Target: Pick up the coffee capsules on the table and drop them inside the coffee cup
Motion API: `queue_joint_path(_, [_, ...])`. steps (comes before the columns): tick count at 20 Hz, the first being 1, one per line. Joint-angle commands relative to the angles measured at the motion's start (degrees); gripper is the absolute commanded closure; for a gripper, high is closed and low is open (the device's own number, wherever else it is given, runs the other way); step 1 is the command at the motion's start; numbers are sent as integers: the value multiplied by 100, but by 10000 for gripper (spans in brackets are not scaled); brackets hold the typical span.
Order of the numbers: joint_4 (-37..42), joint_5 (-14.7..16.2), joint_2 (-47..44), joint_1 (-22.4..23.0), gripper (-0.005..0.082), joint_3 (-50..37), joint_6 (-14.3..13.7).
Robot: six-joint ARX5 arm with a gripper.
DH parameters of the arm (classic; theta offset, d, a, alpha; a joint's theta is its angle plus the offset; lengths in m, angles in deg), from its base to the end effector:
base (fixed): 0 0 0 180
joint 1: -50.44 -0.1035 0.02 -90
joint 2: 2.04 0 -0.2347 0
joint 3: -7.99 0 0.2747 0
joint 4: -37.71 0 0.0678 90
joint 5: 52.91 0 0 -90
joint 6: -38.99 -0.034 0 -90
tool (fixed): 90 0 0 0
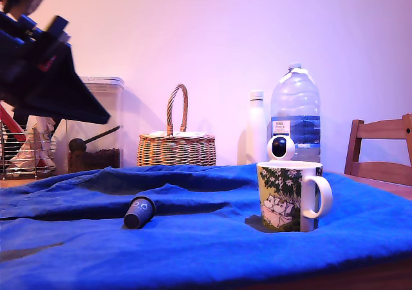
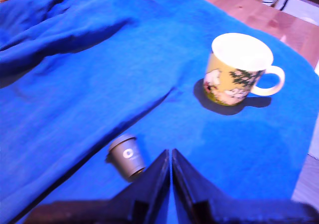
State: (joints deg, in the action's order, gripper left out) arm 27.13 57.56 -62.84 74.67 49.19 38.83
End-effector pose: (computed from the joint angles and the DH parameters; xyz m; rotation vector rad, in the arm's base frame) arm 0.2235 -0.1136 0.1661 0.0203 0.5387 -0.7624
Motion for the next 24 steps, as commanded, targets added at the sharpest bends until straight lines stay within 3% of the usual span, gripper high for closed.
queue_joint_path(1, [-11, -2, 133, -74, 789, -247, 20])
queue_joint_path(7, [-33, -4, 603, -236, 789, -730, 22])
queue_joint_path(16, [-140, 2, 710, -236, 777, -761, 39])
queue_joint_path(17, [-144, 7, 693, -236, 741, -761, 142])
queue_joint_path(20, [-11, 61, 612, -232, 280, -763, 173])
queue_joint_path(21, [118, 105, 592, -232, 204, -778, 160])
queue_joint_path(24, [728, 109, 553, -188, 176, -942, 149])
